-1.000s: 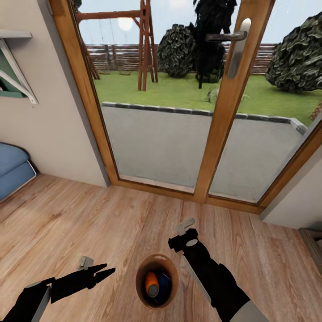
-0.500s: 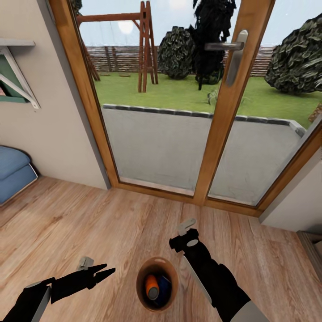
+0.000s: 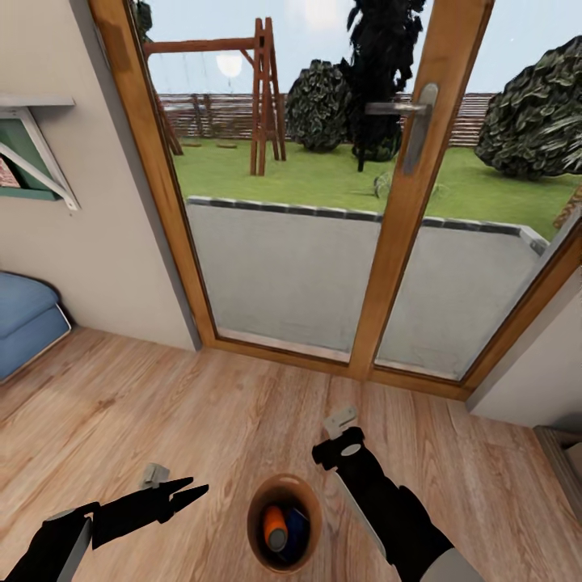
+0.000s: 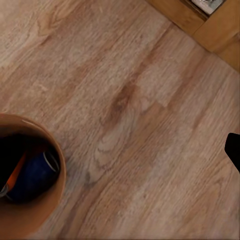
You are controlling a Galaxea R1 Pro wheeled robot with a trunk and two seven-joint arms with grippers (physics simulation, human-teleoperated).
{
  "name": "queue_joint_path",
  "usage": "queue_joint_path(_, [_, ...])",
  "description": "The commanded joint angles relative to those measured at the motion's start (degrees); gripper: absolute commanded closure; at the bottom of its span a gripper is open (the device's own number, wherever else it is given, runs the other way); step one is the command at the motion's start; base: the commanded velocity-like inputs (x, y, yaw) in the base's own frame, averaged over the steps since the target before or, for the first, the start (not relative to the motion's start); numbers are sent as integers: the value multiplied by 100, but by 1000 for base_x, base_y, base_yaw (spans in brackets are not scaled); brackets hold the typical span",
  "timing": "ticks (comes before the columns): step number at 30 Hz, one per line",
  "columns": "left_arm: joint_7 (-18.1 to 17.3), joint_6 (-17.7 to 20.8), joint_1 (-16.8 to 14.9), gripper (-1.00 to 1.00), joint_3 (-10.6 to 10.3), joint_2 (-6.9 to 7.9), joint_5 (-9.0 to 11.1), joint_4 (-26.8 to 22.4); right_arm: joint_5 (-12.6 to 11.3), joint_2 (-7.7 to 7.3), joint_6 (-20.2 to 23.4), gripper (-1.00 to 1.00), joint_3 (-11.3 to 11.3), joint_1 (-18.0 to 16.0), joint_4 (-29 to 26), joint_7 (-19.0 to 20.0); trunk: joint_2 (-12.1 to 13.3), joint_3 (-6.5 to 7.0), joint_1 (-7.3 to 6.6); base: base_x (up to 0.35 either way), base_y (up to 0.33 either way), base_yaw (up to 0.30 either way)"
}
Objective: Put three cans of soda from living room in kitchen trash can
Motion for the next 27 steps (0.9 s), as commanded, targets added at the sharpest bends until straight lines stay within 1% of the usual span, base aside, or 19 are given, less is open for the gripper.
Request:
queue_joint_path(1, [0,0,0,-100,0,0,-1,1,-1,-2,-75,-100,-4,1,57,0,42,28,-23,0,0,0])
queue_joint_path(4, [-1,0,0,-100,0,0,-1,7,3,-13,-235,-100,-12,2,175,0,162,110,-89,0,0,0])
queue_joint_path(7, [-2,-3,0,-100,0,0,-1,20,0,-77,-317,-100,-13,3,241,1,282,193,-154,0,0,0])
queue_joint_path(10, [-2,-6,0,-100,4,0,-1,34,-6,-141,-359,-100,-14,3,274,1,403,275,-220,0,0,0])
queue_joint_path(18, [-8,-10,0,-100,8,0,-11,83,-10,-243,-394,-100,-19,4,304,6,724,494,-396,0,0,0])
queue_joint_path(27, [-6,-75,0,-100,9,30,-32,633,-14,-351,-396,-100,-30,24,378,9,1084,741,-594,0,0,0])
